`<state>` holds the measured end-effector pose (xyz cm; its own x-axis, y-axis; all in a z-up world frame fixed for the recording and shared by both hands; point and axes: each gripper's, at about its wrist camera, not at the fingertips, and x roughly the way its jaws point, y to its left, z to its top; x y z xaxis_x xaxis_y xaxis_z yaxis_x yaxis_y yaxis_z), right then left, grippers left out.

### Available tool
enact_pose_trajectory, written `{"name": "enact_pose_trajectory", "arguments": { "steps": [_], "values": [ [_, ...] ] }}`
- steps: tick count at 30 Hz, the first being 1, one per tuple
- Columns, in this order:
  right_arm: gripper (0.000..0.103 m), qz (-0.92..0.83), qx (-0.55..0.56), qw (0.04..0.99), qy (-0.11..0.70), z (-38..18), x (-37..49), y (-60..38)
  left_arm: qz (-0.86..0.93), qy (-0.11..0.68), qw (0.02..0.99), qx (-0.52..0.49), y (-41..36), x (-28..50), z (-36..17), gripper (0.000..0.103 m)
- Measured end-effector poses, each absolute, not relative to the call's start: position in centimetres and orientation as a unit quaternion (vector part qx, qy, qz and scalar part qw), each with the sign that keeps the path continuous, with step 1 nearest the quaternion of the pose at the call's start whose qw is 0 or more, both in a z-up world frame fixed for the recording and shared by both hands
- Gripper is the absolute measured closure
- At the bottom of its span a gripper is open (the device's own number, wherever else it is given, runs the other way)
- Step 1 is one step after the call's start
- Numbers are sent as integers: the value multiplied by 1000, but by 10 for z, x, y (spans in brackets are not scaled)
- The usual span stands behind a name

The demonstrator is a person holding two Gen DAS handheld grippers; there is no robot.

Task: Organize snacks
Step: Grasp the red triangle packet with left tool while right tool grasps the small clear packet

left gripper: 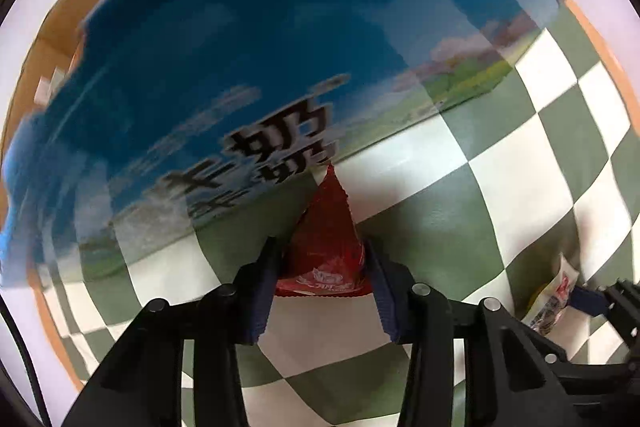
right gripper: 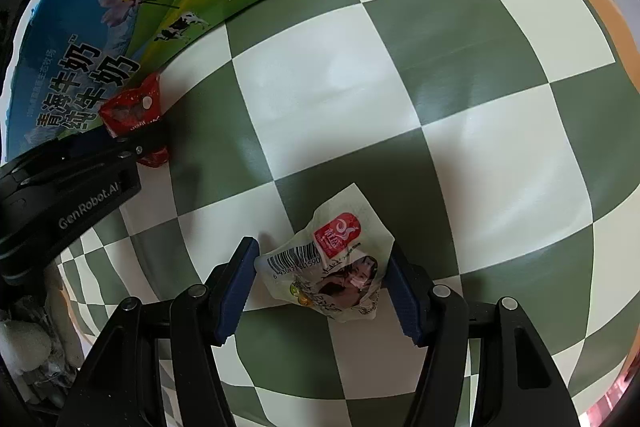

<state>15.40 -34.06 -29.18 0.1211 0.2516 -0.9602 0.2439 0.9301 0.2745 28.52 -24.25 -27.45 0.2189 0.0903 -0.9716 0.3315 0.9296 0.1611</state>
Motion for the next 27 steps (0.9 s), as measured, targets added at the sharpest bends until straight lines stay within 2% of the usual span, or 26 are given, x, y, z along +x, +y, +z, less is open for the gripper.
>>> {"name": "enact_pose_trajectory", "arguments": {
  "steps": [7, 19, 27],
  "values": [
    [38, 13, 162, 727, 667, -295, 155, -334, -64, 647, 757, 69, -202, 267, -276, 64],
    [38, 75, 55, 713, 695, -298, 147, -290, -41, 721, 689, -65, -134, 168, -310, 64],
    [35, 106, 20, 685, 720, -308, 152, -256, -25, 731, 671, -125, -105, 167, -338, 62]
  ]
}}
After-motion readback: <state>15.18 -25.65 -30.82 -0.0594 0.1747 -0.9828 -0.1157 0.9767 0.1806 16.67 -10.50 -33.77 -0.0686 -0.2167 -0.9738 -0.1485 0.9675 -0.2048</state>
